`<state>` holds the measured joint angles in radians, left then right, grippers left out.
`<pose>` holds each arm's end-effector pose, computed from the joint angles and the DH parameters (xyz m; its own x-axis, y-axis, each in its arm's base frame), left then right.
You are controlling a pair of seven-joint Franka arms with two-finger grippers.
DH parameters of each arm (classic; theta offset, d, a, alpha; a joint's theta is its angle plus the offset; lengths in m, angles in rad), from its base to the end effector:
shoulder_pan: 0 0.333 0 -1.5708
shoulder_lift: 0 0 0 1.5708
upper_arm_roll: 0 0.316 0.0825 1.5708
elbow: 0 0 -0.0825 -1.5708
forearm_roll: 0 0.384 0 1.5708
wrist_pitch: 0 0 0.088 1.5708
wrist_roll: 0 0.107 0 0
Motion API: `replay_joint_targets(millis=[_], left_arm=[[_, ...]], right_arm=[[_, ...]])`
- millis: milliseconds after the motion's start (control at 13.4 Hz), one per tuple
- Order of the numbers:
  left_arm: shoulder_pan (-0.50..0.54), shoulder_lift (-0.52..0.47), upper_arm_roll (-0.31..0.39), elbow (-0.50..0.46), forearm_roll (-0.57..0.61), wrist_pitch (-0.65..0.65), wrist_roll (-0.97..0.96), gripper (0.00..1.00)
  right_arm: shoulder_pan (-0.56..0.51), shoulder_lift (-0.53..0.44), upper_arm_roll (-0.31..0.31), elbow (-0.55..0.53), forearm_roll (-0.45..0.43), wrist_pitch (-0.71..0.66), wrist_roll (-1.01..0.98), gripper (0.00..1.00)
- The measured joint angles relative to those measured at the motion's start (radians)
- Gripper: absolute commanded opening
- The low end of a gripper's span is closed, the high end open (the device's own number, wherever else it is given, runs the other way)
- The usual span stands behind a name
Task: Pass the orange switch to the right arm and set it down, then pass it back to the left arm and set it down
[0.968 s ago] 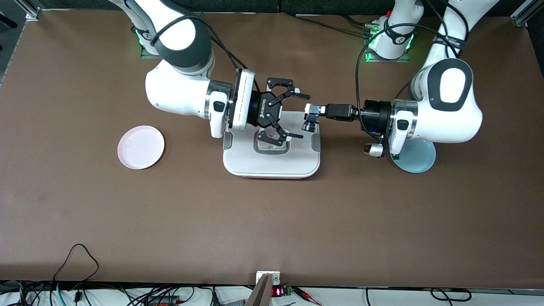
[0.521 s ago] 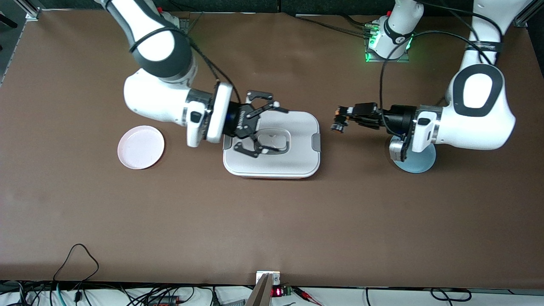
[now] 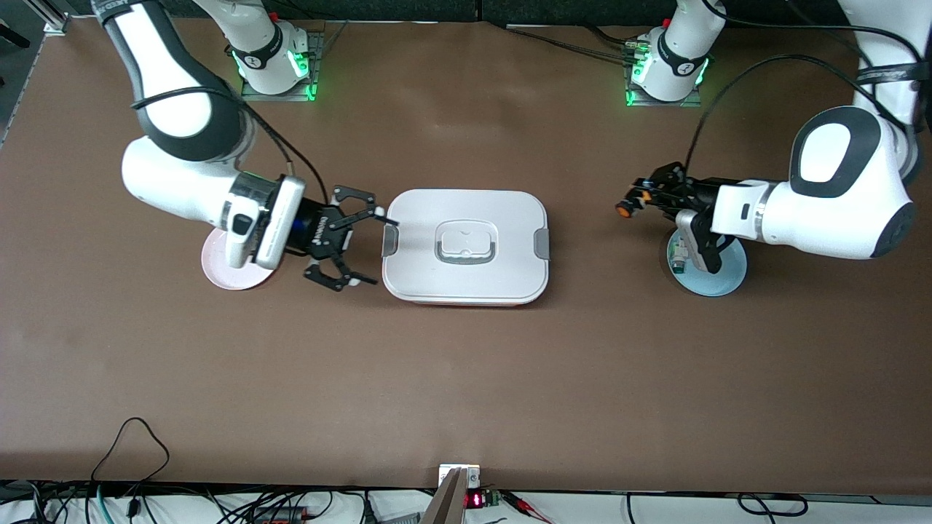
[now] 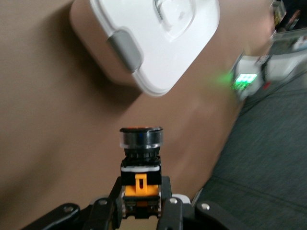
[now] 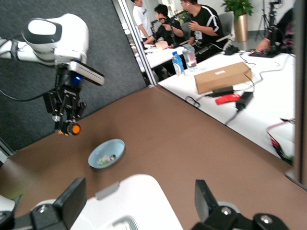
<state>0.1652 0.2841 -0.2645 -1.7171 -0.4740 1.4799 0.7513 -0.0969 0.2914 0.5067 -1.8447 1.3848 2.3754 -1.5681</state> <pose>0.5723 -0.0980 0.4119 0.7073 -0.7066 -0.0201 -0.5108 -0.5306 0.6764 0.6025 0.2467 0.4237 0.4370 0.2488 0.8643 0.8691 -0.3643 -0.3346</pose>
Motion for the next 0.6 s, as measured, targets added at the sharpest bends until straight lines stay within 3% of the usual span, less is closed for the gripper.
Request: replay_joint_targets(millis=[223, 372, 596], left_arm=[[0.000, 0.000, -0.005, 0.010, 0.213, -0.001, 0.192, 0.04], [-0.001, 0.000, -0.016, 0.010, 0.343, 0.013, 0.304, 0.04], [-0.007, 0.002, -0.039, -0.007, 0.466, 0.075, 0.410, 0.05]], right_arm=[[-0.027, -0.011, -0.017, -0.023, -0.022, 0.000, 0.018, 1.00], [-0.033, -0.017, -0.061, -0.036, -0.081, -0.001, 0.079, 1.00], [-0.045, -0.031, -0.158, -0.041, -0.316, -0.089, 0.325, 1.00]])
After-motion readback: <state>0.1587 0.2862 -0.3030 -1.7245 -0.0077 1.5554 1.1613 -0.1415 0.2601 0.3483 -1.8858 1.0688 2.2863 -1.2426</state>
